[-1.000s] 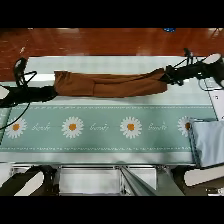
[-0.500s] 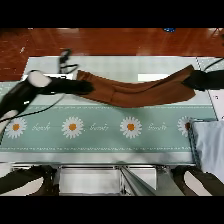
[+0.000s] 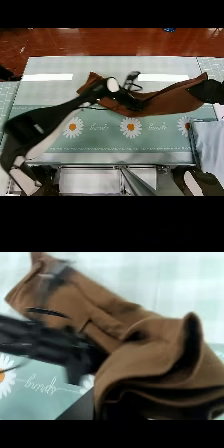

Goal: Fold the shirts.

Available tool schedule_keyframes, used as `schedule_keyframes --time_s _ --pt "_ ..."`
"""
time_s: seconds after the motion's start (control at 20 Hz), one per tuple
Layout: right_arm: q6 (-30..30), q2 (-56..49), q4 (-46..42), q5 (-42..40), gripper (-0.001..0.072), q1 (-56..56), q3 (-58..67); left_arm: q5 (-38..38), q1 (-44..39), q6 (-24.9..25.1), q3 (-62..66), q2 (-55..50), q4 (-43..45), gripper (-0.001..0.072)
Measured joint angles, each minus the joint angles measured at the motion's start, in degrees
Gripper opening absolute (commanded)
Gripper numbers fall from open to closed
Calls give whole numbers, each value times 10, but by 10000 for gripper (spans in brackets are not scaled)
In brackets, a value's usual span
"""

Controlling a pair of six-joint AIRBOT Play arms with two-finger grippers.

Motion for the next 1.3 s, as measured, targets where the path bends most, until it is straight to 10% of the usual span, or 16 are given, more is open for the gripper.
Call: schedule_keyframes --time_s 0.5,0.95,1.3 --pt "0 -4 28 -5 19 8 -1 -144 74 -19 109 -3 27 19" --pt "-5 -250 89 -180 20 207 73 -148 372 -12 -146 374 141 20" --pt "-5 -552 143 -256 27 335 240 -93 443 -7 -434 644 125 20"
